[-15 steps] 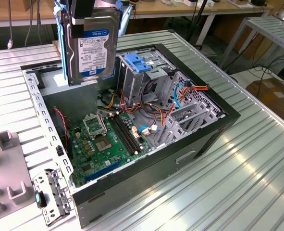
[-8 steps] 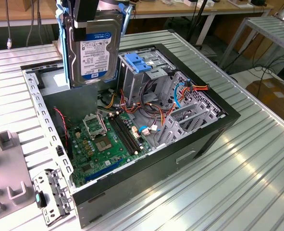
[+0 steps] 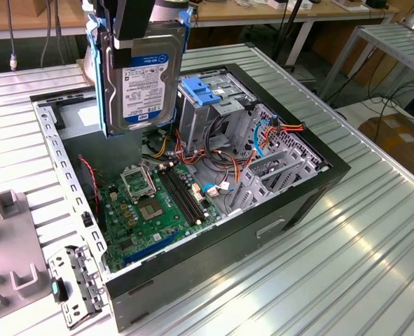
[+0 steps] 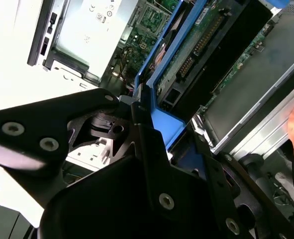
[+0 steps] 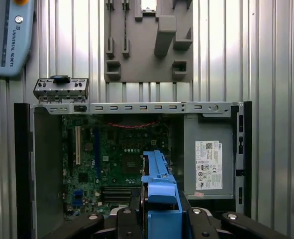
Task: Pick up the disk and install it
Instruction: 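Insert the disk into the insertion slot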
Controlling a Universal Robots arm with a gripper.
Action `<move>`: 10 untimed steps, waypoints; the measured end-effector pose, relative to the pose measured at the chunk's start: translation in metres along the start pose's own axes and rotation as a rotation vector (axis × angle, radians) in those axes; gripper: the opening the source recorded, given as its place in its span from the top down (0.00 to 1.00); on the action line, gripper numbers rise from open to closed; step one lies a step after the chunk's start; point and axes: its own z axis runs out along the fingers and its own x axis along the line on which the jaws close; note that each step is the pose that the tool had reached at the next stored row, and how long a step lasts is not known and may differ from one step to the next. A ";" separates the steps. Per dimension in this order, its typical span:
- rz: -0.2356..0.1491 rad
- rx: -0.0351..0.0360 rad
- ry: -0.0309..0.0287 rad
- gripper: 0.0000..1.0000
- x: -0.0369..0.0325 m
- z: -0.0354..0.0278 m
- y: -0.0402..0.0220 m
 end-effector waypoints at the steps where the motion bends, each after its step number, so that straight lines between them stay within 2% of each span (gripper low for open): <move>1: 0.000 0.0000 0.0003 0.63 0.0023 0.0001 0.0000; 10: 0.000 0.0001 0.0023 0.63 0.0169 0.0006 -0.0002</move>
